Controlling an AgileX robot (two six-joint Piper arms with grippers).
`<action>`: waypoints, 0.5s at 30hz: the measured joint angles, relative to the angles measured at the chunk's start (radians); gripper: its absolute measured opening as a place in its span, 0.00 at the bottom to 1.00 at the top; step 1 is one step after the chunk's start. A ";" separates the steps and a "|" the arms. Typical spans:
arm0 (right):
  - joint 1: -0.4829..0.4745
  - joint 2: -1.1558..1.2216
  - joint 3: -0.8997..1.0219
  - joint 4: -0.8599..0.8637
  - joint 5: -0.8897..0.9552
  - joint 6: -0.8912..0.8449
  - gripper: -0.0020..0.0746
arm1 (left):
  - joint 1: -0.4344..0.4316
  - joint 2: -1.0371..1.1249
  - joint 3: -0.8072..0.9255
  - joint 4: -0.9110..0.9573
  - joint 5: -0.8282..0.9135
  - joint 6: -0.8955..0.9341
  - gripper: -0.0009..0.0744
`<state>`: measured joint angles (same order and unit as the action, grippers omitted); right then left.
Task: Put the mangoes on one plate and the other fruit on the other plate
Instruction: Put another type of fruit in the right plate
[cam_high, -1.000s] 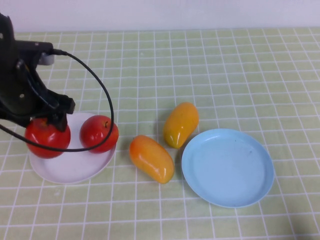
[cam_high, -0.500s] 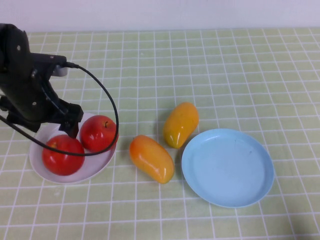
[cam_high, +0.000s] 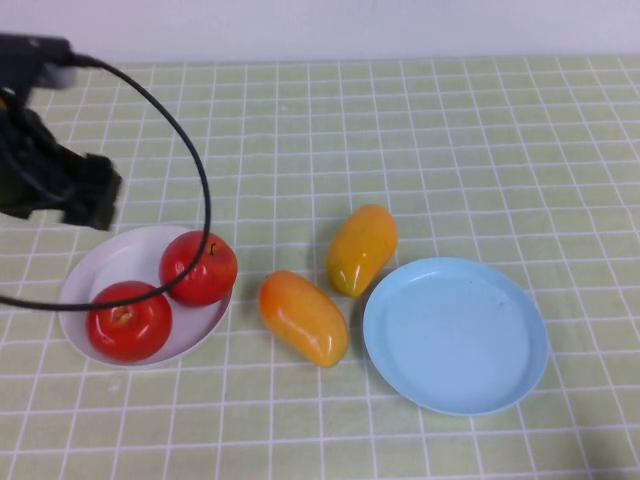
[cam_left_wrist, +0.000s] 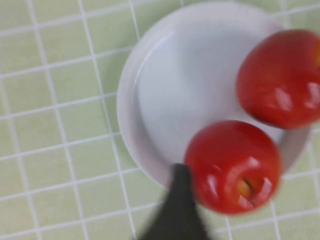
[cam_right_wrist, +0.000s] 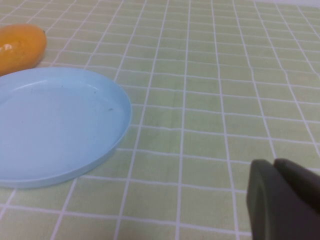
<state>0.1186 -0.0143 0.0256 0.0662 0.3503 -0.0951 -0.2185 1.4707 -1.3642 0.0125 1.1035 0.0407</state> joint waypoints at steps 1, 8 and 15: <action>0.000 0.000 0.000 0.000 0.000 0.000 0.01 | 0.000 -0.039 0.002 0.000 0.013 0.000 0.69; 0.000 0.000 0.000 0.000 0.000 0.005 0.01 | 0.000 -0.285 0.085 0.003 0.052 0.032 0.08; 0.000 0.000 0.000 0.000 0.000 0.008 0.01 | 0.000 -0.586 0.357 -0.012 -0.035 0.028 0.03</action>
<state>0.1186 -0.0143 0.0256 0.0662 0.3503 -0.0867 -0.2185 0.8846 -1.0072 0.0000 1.0689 0.0691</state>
